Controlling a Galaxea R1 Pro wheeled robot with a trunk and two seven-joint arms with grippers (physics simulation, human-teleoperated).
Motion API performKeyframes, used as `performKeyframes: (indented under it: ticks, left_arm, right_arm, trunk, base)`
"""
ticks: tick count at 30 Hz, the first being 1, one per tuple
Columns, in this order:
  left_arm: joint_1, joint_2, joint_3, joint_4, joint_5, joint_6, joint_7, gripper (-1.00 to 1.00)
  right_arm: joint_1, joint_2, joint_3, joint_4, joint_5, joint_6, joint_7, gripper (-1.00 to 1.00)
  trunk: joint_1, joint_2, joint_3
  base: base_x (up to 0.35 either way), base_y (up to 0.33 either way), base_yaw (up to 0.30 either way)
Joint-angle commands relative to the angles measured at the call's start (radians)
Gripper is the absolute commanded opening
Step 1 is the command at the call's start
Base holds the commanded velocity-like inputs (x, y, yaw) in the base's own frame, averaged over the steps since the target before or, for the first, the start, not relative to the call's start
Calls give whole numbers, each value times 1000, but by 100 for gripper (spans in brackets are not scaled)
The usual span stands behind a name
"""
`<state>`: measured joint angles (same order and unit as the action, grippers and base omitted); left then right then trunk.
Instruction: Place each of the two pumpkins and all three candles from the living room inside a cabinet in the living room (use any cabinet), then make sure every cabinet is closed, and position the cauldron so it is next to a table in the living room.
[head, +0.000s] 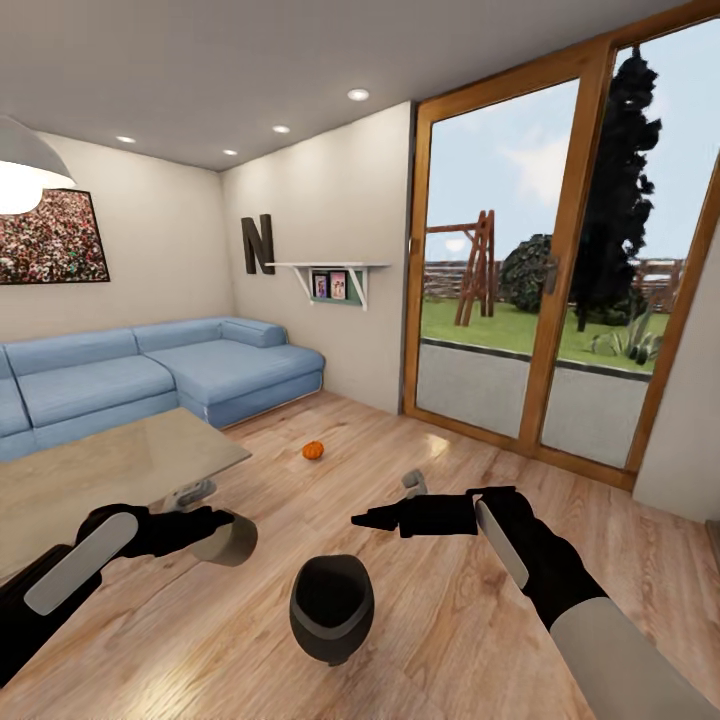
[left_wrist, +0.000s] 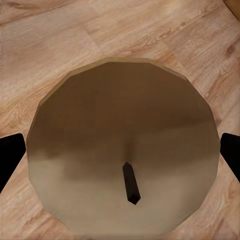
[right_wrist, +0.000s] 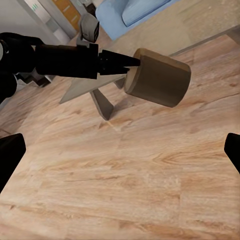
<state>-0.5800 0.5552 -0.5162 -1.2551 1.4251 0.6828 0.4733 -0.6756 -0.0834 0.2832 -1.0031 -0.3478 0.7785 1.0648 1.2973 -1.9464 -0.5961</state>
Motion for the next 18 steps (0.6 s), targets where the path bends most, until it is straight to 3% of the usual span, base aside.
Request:
performKeyframes:
  ticks: [1, 6, 18]
  left_arm:
    - [-1, 1, -2, -1, 11, -2, 8, -100]
    - [-1, 1, -2, -1, 11, -2, 8, -100]
    - [-1, 0, -2, -1, 11, -2, 8, -100]
  right_arm:
    - [-1, -1, 2, 0, -6, 6, -2, 100]
    - [-1, -2, 1, 0, -6, 7, -2, 100]
    - [-1, -2, 1, 0, -7, 8, -3, 100]
  trunk:
    - [0, -1, -1]
    - [0, -1, -1]
    - [0, -1, 5]
  base:
    - [0, 0, 0]
    - [0, 0, 21]
    - [0, 0, 137]
